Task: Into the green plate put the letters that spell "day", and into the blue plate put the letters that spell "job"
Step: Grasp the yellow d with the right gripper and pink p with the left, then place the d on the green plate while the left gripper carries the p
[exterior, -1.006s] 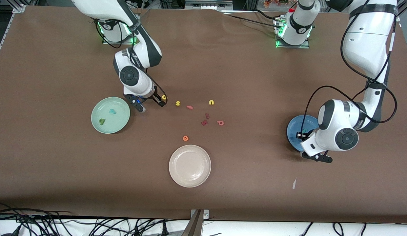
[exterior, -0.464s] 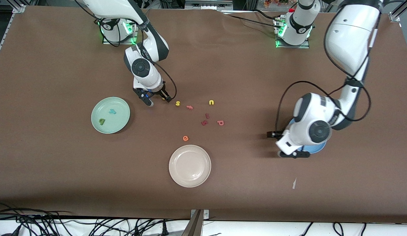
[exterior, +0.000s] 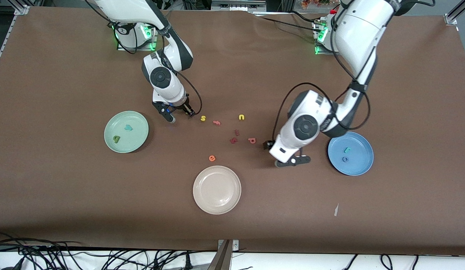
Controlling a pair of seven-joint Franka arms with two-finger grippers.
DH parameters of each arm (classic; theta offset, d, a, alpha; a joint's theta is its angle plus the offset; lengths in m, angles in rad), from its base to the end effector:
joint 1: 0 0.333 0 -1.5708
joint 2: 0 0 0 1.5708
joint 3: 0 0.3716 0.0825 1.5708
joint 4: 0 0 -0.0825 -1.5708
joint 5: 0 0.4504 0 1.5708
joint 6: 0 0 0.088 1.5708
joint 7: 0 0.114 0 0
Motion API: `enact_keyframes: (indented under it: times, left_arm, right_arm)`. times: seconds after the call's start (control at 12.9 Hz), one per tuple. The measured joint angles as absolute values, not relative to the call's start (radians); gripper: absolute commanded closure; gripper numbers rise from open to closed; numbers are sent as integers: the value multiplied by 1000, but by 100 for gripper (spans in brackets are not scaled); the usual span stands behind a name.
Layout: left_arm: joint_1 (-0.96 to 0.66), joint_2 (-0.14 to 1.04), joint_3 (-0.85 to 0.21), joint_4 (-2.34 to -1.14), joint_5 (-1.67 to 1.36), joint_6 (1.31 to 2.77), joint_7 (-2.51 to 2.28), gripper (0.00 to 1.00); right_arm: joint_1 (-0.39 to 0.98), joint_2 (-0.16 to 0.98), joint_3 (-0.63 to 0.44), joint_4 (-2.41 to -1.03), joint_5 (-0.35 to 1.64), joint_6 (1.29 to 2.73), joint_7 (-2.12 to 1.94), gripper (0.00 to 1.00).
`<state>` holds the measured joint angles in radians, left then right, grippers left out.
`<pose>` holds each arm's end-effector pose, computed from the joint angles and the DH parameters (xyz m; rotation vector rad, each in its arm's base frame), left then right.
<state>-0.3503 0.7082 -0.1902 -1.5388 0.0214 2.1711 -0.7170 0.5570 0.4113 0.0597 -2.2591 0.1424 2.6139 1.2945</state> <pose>0.6871 -0.3846 0.2314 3.0709 0.3154 -0.1772 0.4768 0.3364 0.1583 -2.8788 1.2294 0.1694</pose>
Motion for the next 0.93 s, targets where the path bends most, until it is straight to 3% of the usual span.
enact_keyframes:
  times: [0.54, 0.93]
  left_arm:
    - [-473, 794, -184, -1535, 21, 2277, -870, 10]
    - [-489, 818, -183, -1532, 21, 2315, -886, 25]
  right_arm:
    - [557, 368, 34, -2241, 82, 2504, 1283, 94]
    - [556, 290, -93, -2080, 68, 2141, 1095, 94]
